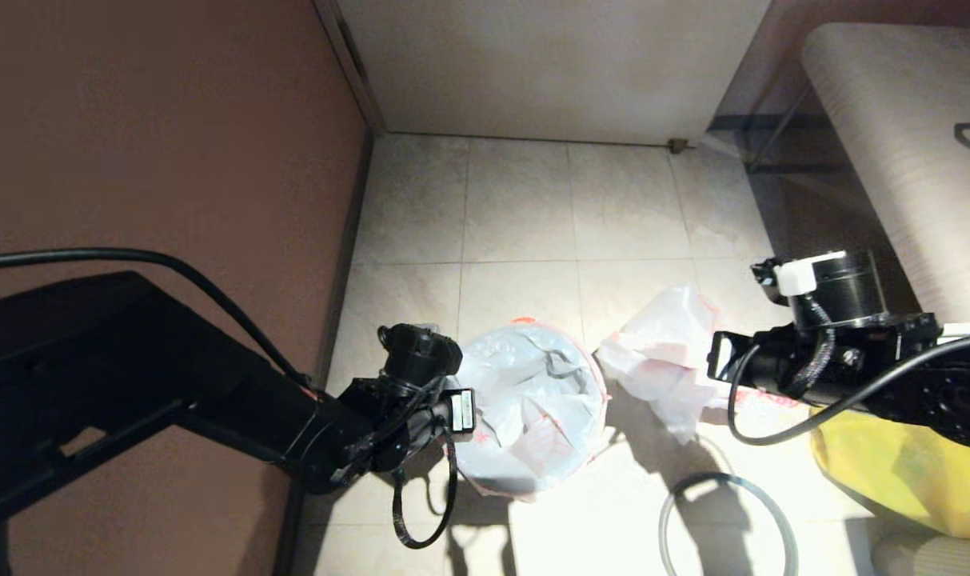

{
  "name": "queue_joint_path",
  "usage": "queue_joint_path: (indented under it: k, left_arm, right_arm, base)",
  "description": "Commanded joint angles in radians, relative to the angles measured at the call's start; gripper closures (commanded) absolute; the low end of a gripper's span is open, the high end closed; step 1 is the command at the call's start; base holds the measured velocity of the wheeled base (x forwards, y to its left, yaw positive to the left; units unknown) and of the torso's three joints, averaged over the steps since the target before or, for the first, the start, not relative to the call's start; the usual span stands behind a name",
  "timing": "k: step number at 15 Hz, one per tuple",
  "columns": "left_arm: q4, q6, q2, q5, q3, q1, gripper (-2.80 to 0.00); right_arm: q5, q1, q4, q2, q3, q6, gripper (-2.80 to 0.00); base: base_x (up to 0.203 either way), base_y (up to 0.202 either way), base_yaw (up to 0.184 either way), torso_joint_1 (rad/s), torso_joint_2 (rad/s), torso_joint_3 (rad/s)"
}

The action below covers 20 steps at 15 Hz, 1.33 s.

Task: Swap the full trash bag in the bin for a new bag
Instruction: Put the new garbage bag on the trash can

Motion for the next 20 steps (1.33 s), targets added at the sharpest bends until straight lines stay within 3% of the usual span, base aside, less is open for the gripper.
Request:
queue_joint_path:
  k: [1, 4, 9, 11, 20]
  left_arm:
    - [0.039, 0.017, -0.056, 0.01, 0.0, 0.023, 0.0]
    - [0.099, 0.02, -0.088, 0.032, -0.002, 0.026, 0.0]
    - [0.098, 0.015, -0.054, 0.052, -0.006, 0.01, 0.0]
    - [0.094, 0.015, -0.045, 0.053, -0.016, 0.01, 0.0]
    - [0.089, -0.007, -0.018, 0.064, 0.02, 0.011, 0.0]
  right_arm:
    - [0.006, 0.028, -0.041, 0.115, -0.005, 0.014, 0.0]
    - [0.076, 0.06, -0.13, 0.209, -0.016, 0.028, 0.0]
    - [0.132, 0.073, -0.226, 0.281, -0.033, 0.029, 0.0]
    - [0.212, 0.075, -0.281, 0.289, -0.032, 0.028, 0.0]
    - [0.204, 0.125, -0.285, 0.402, -0.13, 0.023, 0.0]
  base:
    - [0.0, 0.0, 0.0, 0.0, 0.0, 0.0]
    - [0.0, 0.0, 0.0, 0.0, 0.0, 0.0]
    - [0.0, 0.0, 0.0, 0.0, 0.0, 0.0]
    - [0.0, 0.0, 0.0, 0.0, 0.0, 0.0]
    - [0.0, 0.0, 0.0, 0.0, 0.0, 0.0]
